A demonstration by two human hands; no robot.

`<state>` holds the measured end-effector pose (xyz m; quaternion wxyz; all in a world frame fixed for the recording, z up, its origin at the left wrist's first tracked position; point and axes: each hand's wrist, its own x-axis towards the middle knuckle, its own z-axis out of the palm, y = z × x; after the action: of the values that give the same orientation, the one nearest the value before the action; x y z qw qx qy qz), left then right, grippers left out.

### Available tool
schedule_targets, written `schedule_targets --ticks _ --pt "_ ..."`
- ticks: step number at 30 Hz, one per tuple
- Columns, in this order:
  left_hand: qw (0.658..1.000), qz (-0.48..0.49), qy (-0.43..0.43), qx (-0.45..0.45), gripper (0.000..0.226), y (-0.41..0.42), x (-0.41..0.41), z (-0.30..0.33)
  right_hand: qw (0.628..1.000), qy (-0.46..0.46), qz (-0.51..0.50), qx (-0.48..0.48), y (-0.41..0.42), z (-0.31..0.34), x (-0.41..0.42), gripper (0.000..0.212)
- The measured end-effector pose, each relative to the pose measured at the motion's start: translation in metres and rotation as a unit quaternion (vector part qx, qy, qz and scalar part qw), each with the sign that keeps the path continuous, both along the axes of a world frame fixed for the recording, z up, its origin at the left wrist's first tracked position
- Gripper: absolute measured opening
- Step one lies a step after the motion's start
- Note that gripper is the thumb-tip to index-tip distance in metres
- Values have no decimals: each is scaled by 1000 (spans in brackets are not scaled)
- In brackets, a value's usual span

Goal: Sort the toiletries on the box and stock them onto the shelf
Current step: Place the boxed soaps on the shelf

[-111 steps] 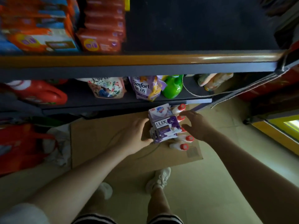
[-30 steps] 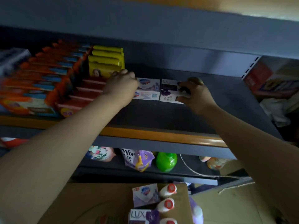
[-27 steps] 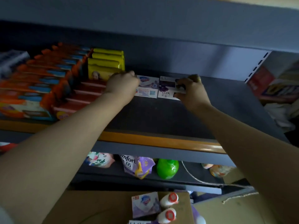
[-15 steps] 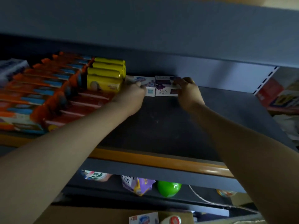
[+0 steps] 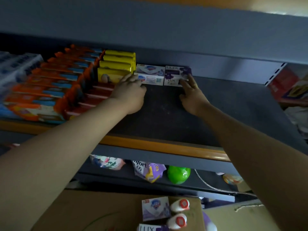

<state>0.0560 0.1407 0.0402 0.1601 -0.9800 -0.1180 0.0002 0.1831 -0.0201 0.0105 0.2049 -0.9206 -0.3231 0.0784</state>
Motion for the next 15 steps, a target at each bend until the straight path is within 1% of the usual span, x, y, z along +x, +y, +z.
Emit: schedule_targets --ticks 2,4,5,7,8,10,11,13,15 --pt "997 -58 -44 -19 34 -7 -22 5 1000 -21 -15 12 -6 0 -8 48" --pt "991 -102 -88 -20 28 -13 -45 10 996 -83 5 41 -17 7 -25 32" --pt "986 -126 -109 -22 27 -15 -57 11 990 -121 24 71 -24 13 -40 25" --pt "972 -174 -154 -35 30 -19 -79 14 970 -191 46 144 -43 28 -75 22" --pt "963 -203 -173 -46 30 -23 -90 14 960 -223 50 159 -53 36 -95 23" --pt "941 -267 -187 -91 24 -38 -111 10 950 -266 74 147 -76 44 -138 23" --pt "929 -293 -189 -120 22 -45 -122 5 948 -275 94 133 -87 41 -157 23" --pt "917 -312 -173 -178 22 -54 -144 -18 958 -250 108 92 -102 27 -191 25" --pt "919 -307 -107 -223 25 -57 -162 -51 976 -188 98 53 -114 3 -216 25"
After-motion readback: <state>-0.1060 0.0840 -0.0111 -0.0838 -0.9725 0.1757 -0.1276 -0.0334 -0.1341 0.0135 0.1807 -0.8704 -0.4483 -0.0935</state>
